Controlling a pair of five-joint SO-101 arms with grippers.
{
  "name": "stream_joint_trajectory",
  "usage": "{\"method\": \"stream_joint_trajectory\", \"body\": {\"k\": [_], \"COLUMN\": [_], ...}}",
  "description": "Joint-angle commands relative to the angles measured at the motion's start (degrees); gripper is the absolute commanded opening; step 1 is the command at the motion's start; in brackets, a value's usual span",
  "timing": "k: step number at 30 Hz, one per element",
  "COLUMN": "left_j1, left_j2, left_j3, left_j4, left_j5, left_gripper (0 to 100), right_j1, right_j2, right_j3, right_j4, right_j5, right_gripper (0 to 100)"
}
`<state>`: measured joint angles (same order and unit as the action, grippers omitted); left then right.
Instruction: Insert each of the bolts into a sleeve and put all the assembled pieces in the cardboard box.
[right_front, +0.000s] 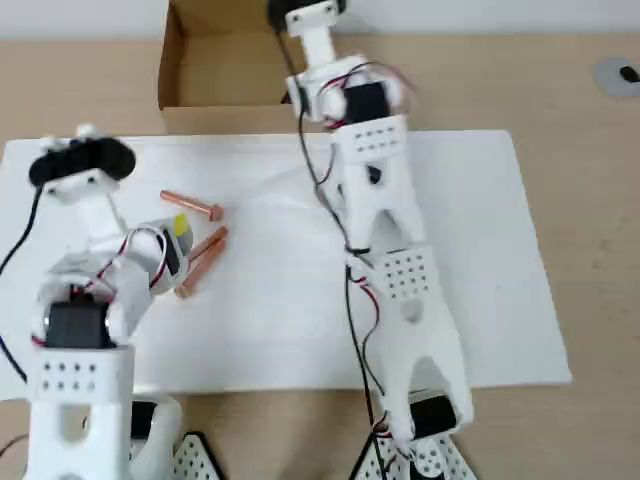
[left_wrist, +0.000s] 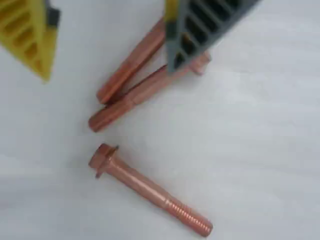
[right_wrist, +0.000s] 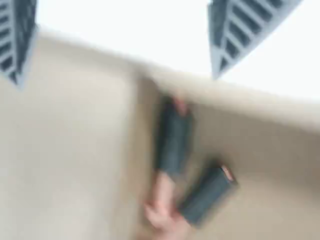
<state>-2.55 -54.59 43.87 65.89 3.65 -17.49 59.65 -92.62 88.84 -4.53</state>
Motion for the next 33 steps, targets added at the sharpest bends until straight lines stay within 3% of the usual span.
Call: {"method": "stream_joint_trajectory", "body": {"k": [1,8,10,15,21,24,29,33], "left_j1": [-1.76,-4.04,-4.13,-3.78,-4.04,-3.78,-3.87,-3.08], "left_j2": [11.30,37.76,43.56,52.44,56.48,57.98,60.70,63.43], "left_j3": [-11.69,-35.16,-40.70,-50.29,-51.87,-52.31,-52.13,-51.78], "left_j4": [1.76,8.18,9.41,13.36,23.65,26.73,21.19,18.46], "left_j5": [-1.41,-2.20,-7.12,-29.54,-65.85,-75.96,-77.71,-69.36], "left_gripper": [17,17,17,17,17,17,17,17], "right_j1": [3.03,7.52,7.16,7.43,7.43,7.52,10.24,15.52], "right_j2": [-11.82,-22.73,-27.03,-43.12,-57.19,-62.20,-69.58,-73.63], "right_j3": [-2.68,7.69,15.60,41.98,72.48,82.51,89.98,90.51], "right_j4": [14.24,13.80,13.80,13.63,13.54,13.54,9.76,8.44], "right_j5": [0.62,5.19,6.15,11.08,18.37,21.54,22.07,21.71], "right_gripper": [27.7,27.5,27.5,27.5,27.5,27.5,27.5,27.5]}}
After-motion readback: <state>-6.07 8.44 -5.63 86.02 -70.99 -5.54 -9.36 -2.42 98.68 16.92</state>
